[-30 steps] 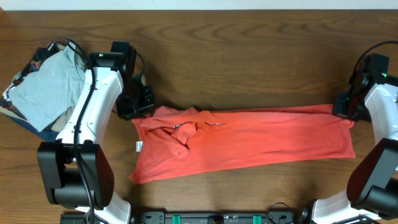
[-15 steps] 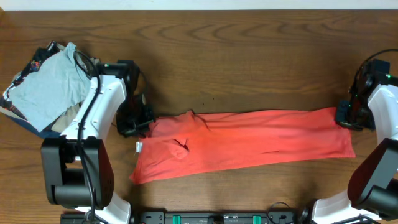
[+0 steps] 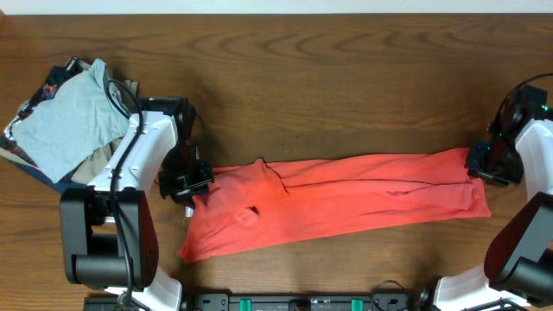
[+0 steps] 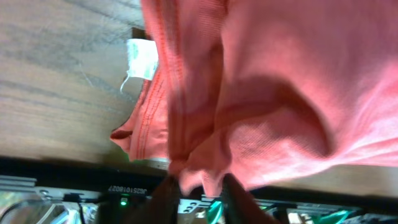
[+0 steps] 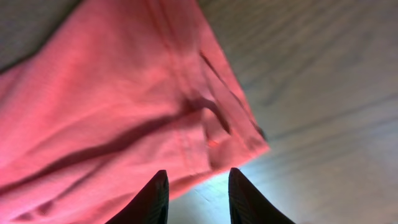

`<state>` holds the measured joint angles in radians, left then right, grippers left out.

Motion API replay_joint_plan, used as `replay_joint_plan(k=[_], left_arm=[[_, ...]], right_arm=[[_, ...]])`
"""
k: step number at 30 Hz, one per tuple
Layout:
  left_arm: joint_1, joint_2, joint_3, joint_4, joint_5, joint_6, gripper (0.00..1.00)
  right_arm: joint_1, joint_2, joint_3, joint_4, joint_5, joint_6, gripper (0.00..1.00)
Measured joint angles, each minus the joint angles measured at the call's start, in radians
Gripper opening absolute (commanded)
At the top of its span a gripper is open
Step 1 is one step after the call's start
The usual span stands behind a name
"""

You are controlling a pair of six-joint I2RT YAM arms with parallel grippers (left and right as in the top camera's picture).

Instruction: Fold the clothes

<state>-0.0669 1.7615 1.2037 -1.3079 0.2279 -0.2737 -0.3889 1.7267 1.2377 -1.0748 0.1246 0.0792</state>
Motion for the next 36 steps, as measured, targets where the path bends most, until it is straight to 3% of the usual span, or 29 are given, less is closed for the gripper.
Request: replay_joint_plan(k=[9,15,21,36], left_arm=[[0.000,0.000,0.073,0.020,-0.003,-0.011,0.30],[-0.010,-0.002,0.097,0.164,0.014,-0.013,0.56],[-0.070,-0.002,0.083,0.280,0.028,-0.018,0.57],[-0.302,0.085,0.065,0.334,0.032,0.002,0.57]], right_arm=[[0.000,0.000,-0.178,0.179,-0.074,0.000,0.31],[0.000,0.000,-0.256,0.257,-0.060,0.027,0.33],[0.000,0.000,-0.274,0.276,-0.034,0.059,0.34],[0.000,0.000,-0.274,0.276,-0.022,0.071,0.34]])
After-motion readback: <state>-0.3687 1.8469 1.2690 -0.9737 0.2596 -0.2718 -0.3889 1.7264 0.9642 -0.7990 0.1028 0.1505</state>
